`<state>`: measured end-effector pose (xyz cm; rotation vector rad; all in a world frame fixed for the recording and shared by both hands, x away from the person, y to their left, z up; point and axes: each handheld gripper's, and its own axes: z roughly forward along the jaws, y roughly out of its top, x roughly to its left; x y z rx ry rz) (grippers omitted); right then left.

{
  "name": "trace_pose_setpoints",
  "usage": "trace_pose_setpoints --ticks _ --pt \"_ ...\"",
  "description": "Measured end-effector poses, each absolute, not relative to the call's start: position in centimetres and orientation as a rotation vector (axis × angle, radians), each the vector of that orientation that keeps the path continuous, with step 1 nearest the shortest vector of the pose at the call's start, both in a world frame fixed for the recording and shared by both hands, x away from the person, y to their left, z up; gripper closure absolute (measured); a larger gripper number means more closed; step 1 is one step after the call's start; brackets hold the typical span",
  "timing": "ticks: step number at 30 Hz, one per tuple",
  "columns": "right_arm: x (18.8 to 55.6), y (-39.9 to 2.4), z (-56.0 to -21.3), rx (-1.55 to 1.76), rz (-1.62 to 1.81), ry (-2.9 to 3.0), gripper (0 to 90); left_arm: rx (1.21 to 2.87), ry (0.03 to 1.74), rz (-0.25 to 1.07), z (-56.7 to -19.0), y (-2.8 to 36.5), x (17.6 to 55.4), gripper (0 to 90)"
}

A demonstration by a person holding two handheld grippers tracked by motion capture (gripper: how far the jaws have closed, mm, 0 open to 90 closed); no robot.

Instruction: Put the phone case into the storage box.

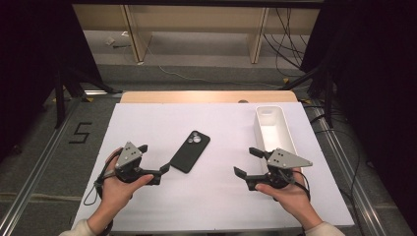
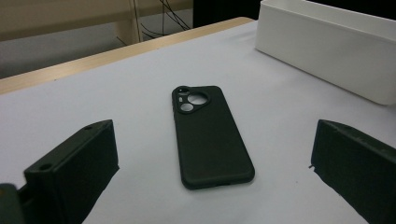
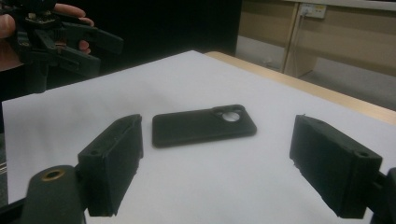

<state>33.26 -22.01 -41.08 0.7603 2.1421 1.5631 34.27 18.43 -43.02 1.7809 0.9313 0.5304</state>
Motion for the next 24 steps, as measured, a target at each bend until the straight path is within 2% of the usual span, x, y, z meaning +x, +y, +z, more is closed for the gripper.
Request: trace_pose_setpoints --ticks 15,24 --pt "32.3 -24.8 -41.4 0.796 1.552 2.089 10.4 1.786 0.931 0.538 -42.9 18.4 34.3 0.0" --pt "32.2 -25.6 -41.5 0.823 1.543 2.067 8.8 1.799 0.942 0.537 -42.9 18.4 34.7 0.0"
